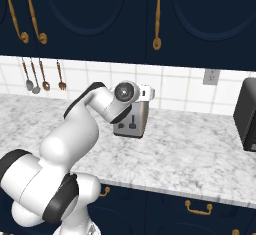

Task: Start the toaster. Once the lever pops up, take the bread to the plate on the dining counter.

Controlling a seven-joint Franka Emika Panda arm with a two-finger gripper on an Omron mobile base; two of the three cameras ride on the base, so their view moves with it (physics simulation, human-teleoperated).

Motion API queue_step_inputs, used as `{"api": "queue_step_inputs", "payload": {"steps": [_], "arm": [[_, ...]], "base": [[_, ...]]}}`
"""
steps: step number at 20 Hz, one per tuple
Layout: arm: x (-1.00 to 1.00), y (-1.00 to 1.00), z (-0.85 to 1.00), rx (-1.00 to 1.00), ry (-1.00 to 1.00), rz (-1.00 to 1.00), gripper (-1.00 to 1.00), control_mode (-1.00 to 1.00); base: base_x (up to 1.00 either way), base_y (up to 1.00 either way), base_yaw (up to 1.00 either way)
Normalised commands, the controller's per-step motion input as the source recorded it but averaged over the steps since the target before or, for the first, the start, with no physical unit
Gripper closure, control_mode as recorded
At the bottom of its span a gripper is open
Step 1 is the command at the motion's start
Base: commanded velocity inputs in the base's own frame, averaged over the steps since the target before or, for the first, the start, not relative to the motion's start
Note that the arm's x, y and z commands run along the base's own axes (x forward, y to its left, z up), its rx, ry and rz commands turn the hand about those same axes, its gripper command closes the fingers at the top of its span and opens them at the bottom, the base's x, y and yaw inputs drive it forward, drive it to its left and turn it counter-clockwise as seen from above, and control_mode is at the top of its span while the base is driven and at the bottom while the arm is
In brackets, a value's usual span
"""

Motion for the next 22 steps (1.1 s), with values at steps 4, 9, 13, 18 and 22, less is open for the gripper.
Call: {"api": "queue_step_inputs", "payload": {"steps": [4,9,13,18,22], "arm": [[0.0,0.0,0.0,0.0,0.0,0.0,-1.0,-1.0],[0.0,0.0,0.0,0.0,0.0,0.0,-1.0,-1.0],[0.0,0.0,0.0,0.0,0.0,0.0,-1.0,-1.0],[0.0,0.0,0.0,0.0,0.0,0.0,-1.0,-1.0],[0.0,0.0,0.0,0.0,0.0,0.0,-1.0,-1.0]], "base": [[0.0,0.0,0.0],[0.0,0.0,0.0],[0.0,0.0,0.0],[0.0,0.0,0.0],[0.0,0.0,0.0]]}}
